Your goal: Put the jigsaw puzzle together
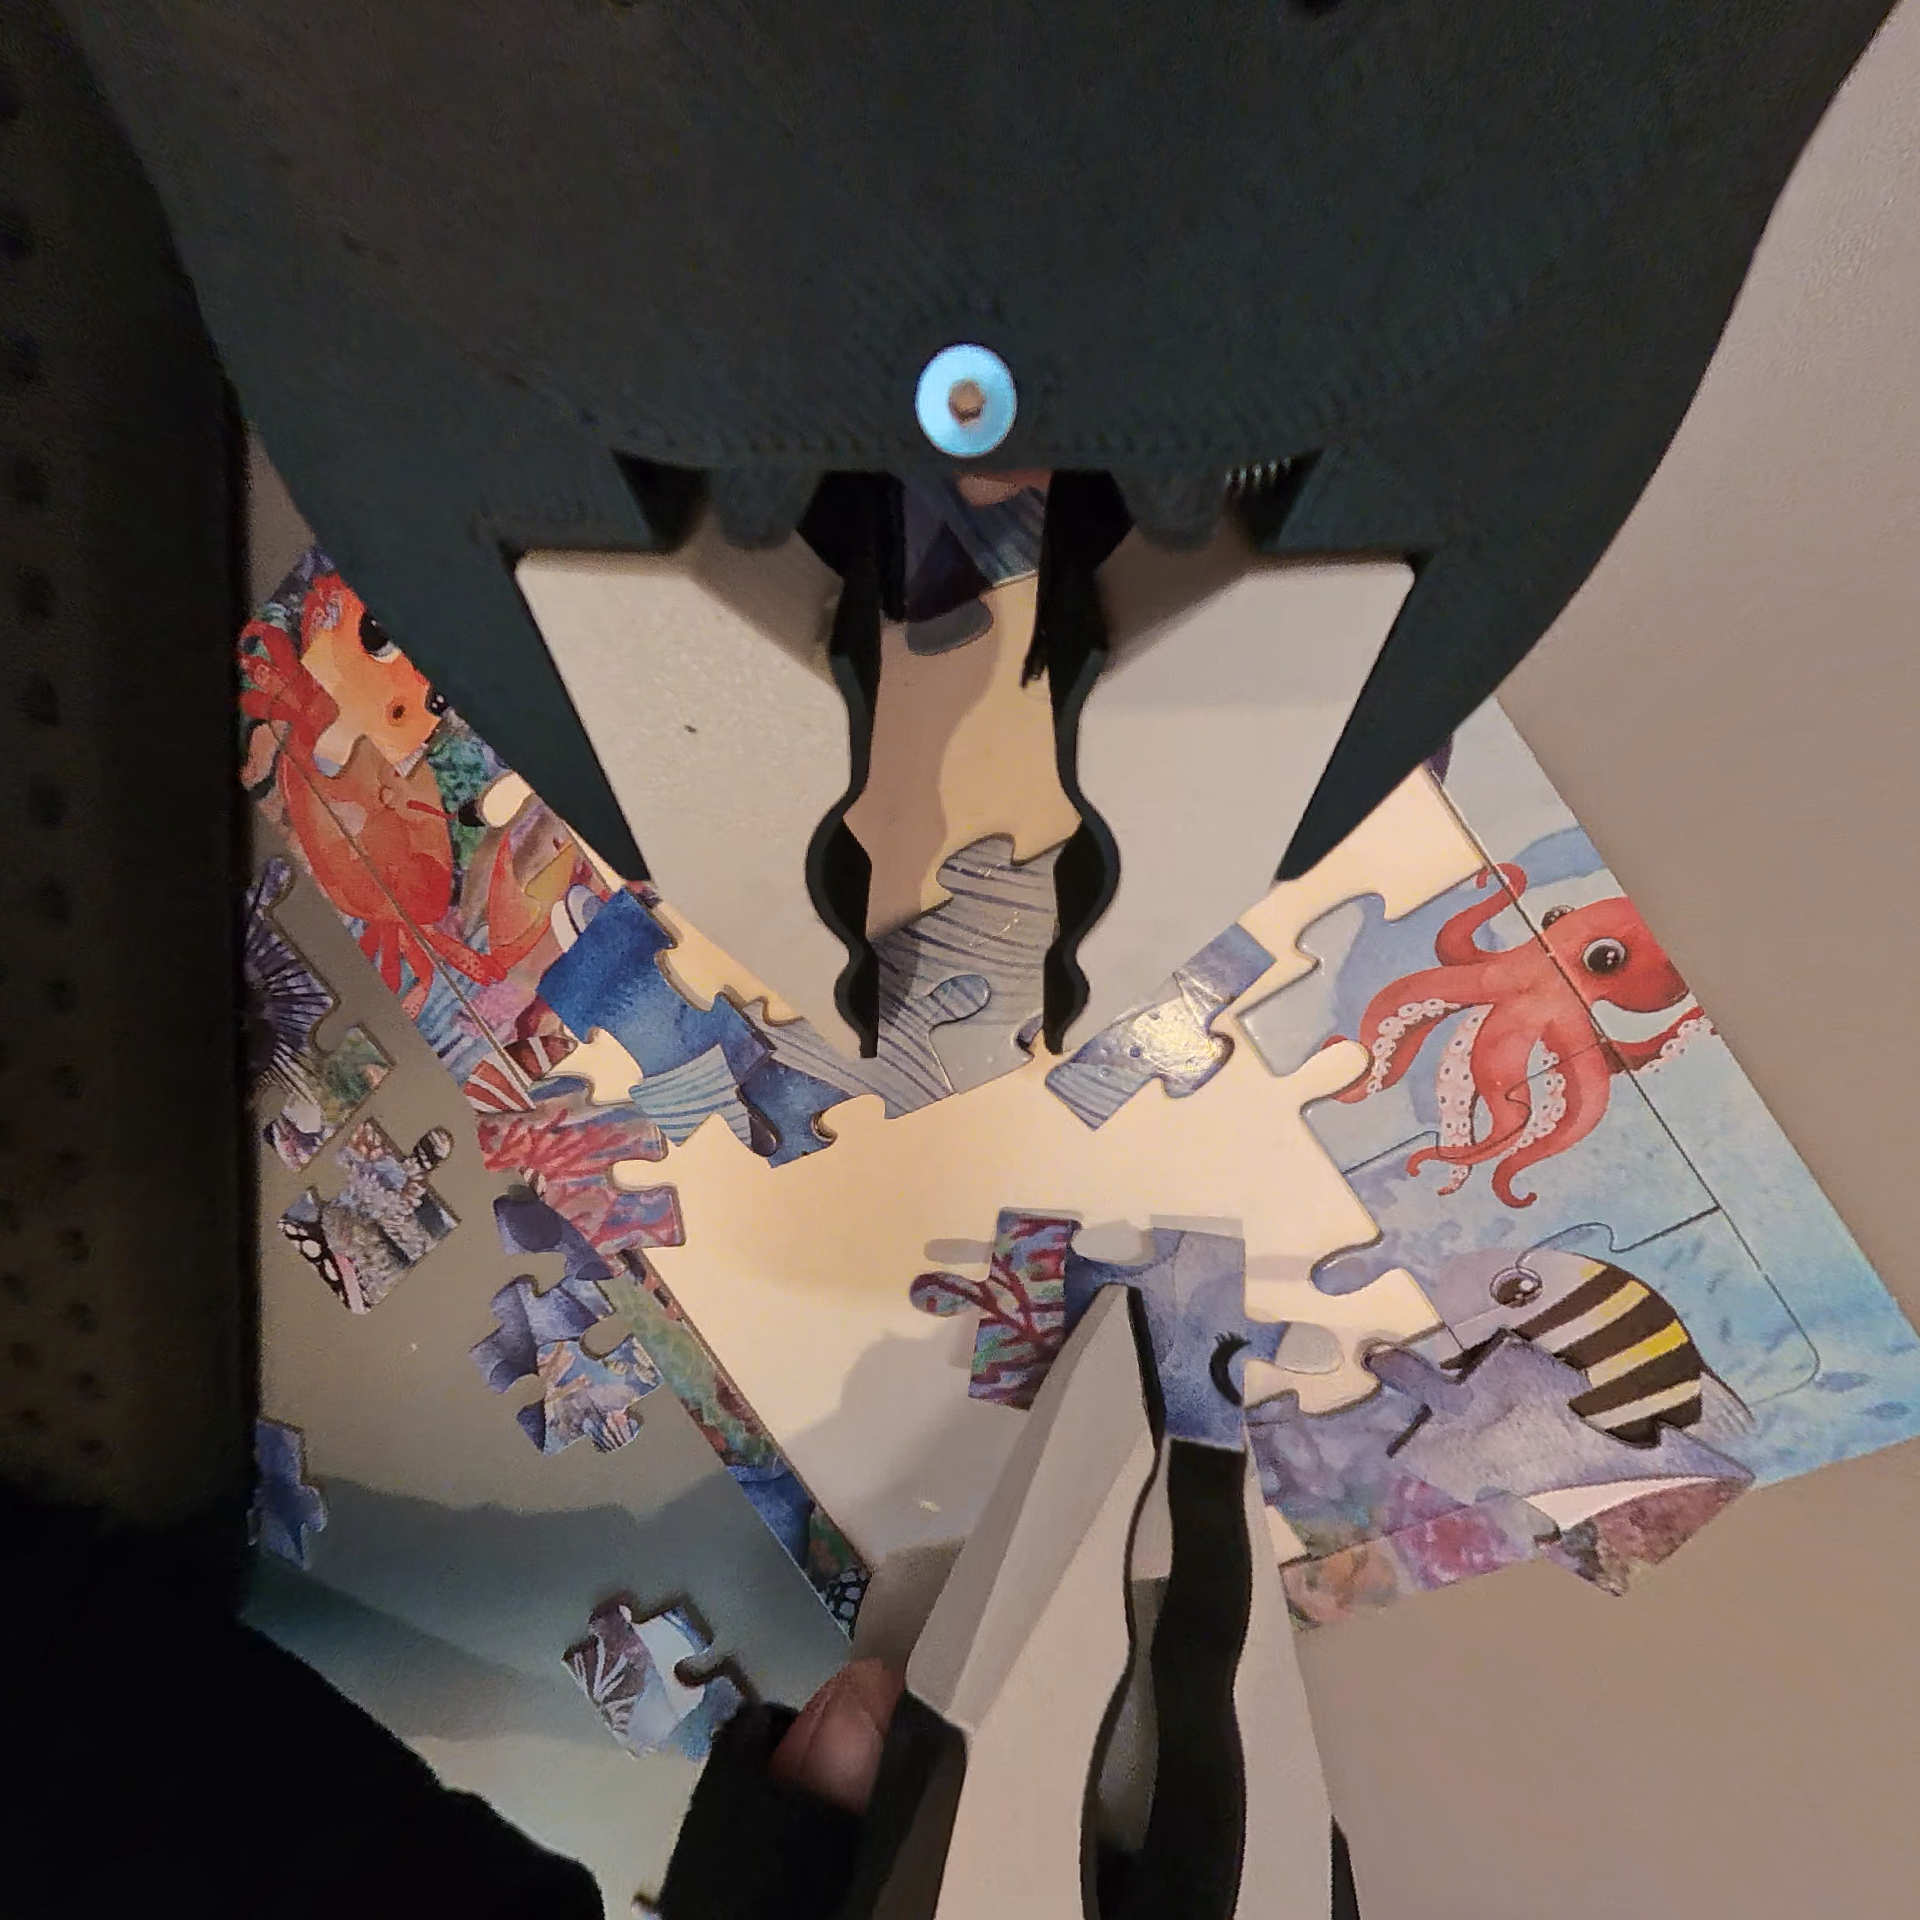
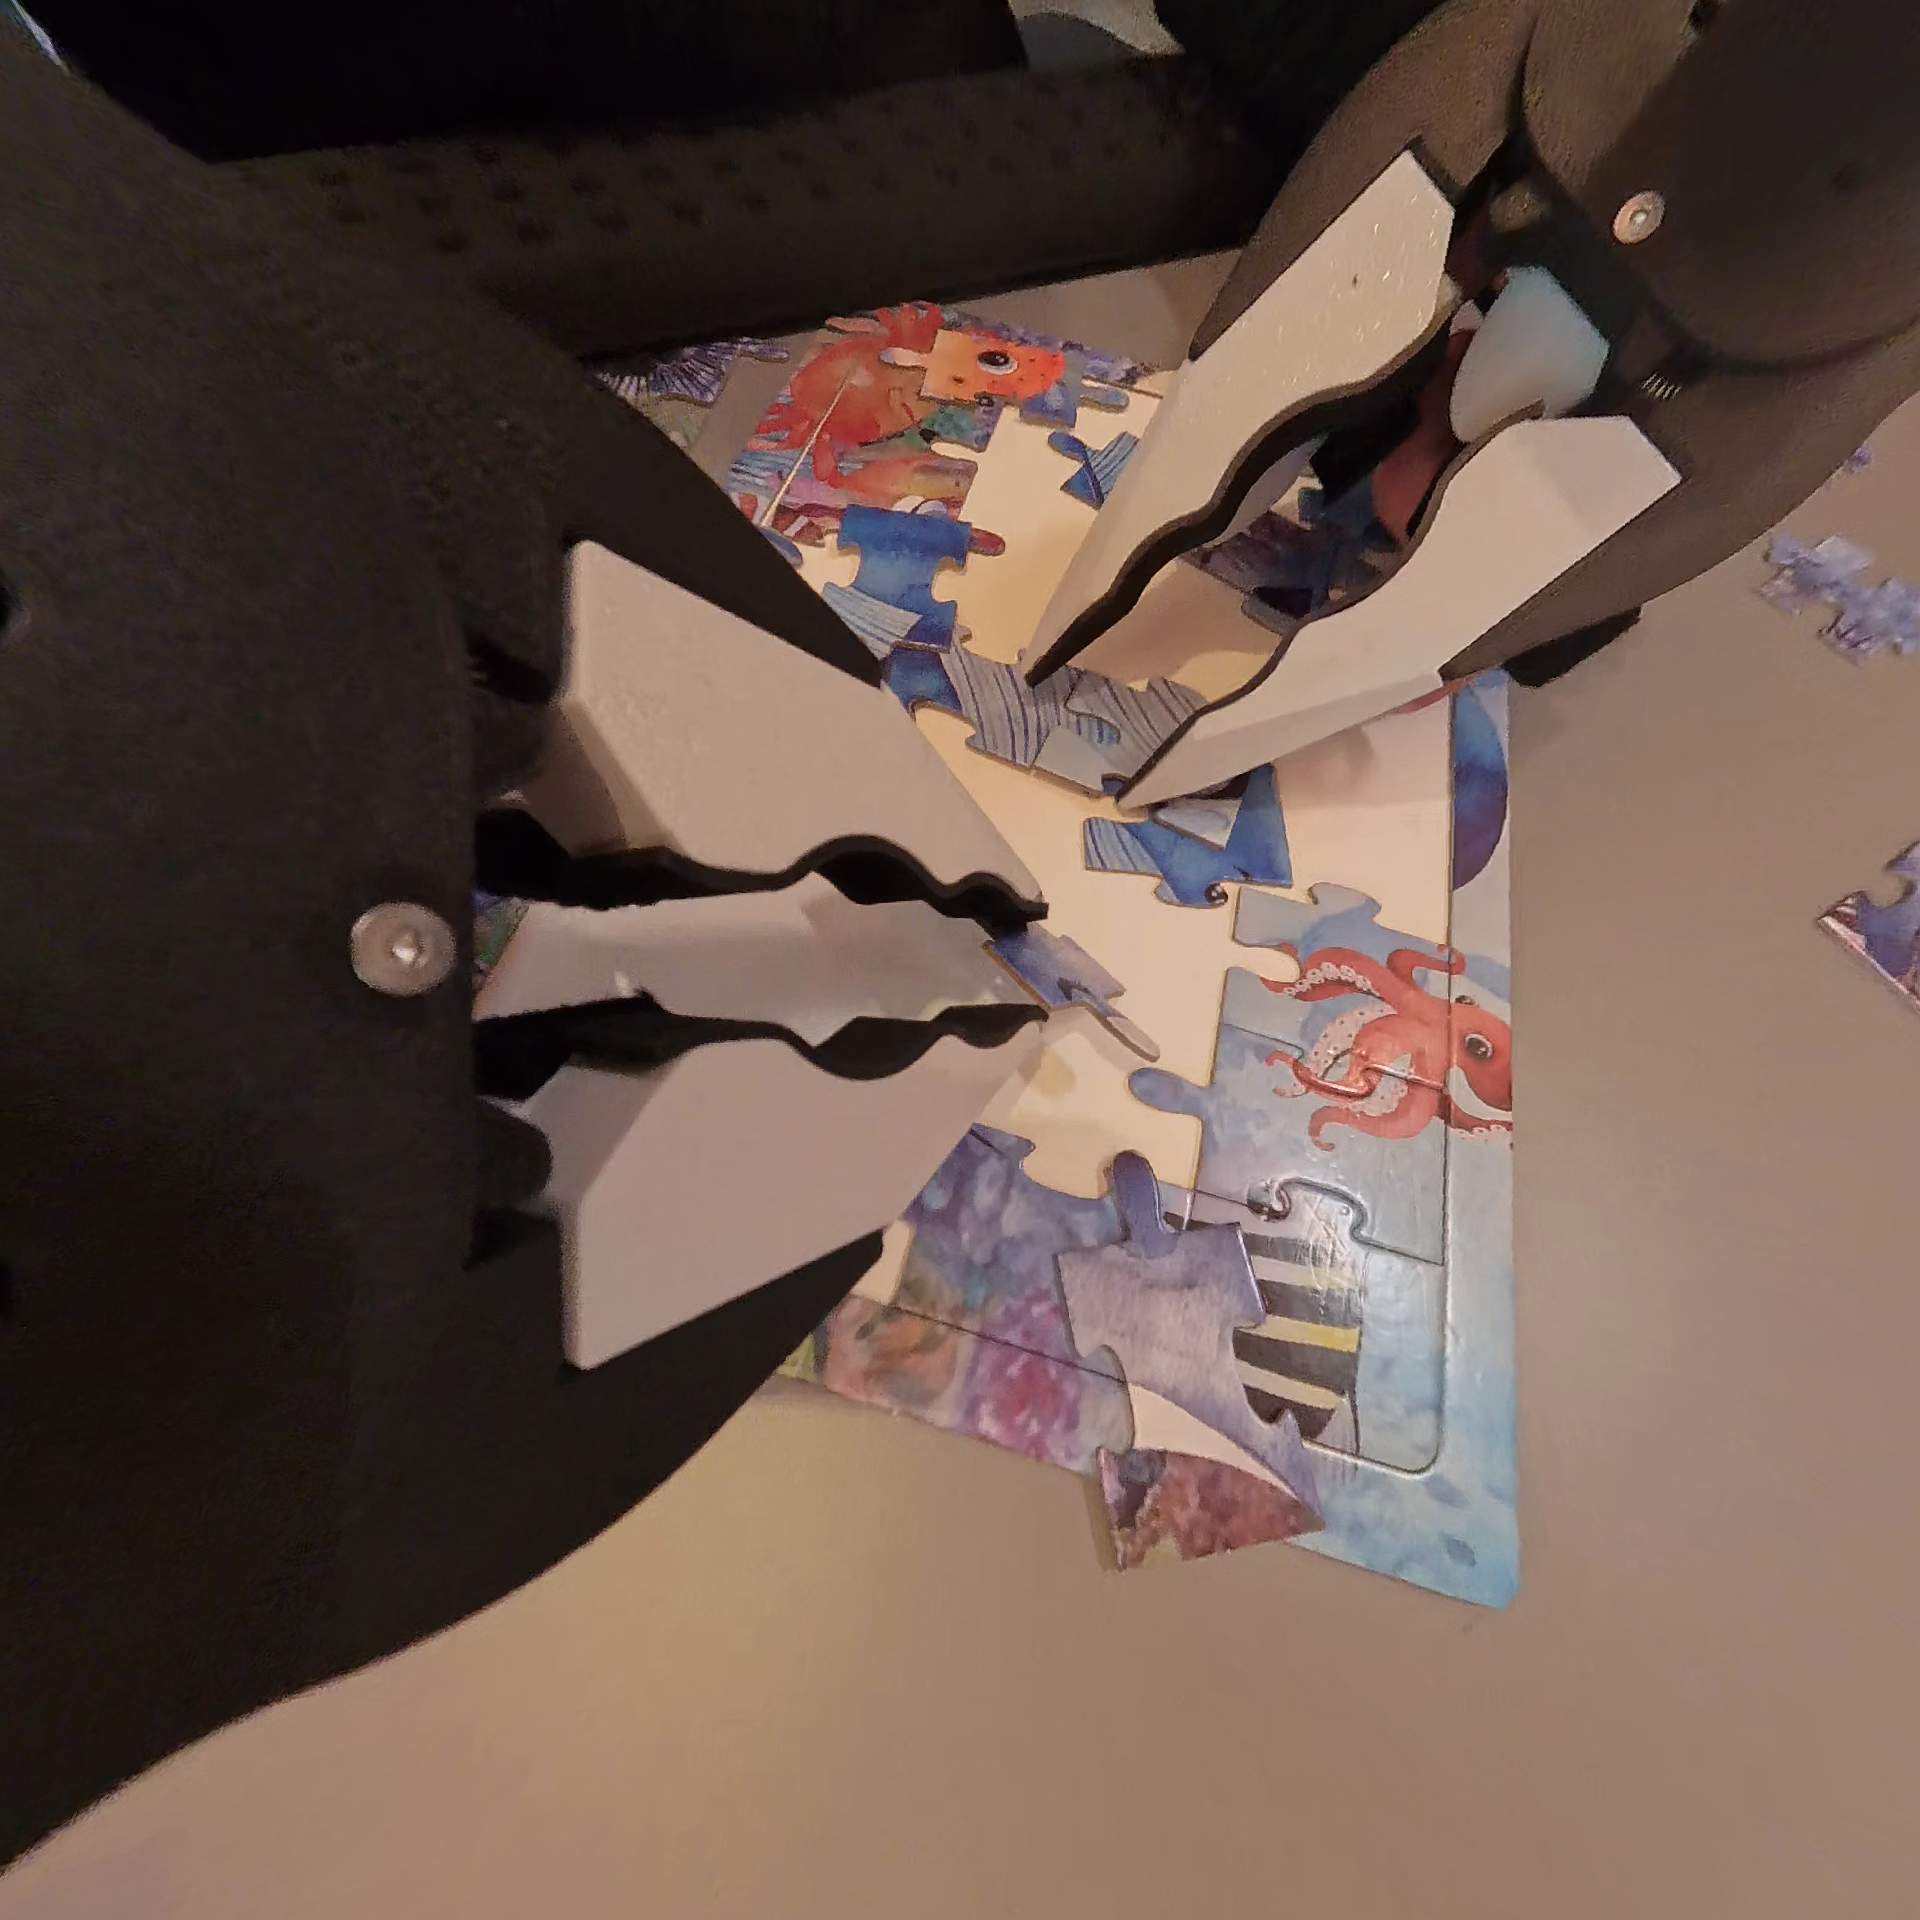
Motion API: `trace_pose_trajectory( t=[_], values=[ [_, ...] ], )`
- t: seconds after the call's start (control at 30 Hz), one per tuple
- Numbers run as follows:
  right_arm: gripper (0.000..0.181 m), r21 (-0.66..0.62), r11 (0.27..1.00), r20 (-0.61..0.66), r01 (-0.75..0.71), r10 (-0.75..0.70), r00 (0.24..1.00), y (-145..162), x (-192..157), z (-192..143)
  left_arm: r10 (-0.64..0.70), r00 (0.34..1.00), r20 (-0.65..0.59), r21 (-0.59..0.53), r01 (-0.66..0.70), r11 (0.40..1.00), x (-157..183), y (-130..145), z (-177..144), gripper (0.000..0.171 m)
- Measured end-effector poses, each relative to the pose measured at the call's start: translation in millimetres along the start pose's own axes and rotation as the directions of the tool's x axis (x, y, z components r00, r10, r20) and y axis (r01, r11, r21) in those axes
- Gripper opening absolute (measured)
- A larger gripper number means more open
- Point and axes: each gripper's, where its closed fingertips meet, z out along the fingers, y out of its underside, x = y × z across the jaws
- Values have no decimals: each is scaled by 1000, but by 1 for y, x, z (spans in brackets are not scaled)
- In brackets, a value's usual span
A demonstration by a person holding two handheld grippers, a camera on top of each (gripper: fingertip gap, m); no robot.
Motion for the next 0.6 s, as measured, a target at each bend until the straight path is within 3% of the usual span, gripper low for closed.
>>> trace_pose_trajectory(
  t=[0.33, 0.6],
  values=[
    [26, 18, 1000, -62, 26, -25, 998, -5, 7, -5, 39, 999, 18, -81, -38, 996, 3, 13, -7, 11],
    [25, 54, 998, -83, 25, -21, 996, -10, 10, -10, 67, 998, 8, -126, -65, 990, 5, 23, -17, 8]
  ],
)
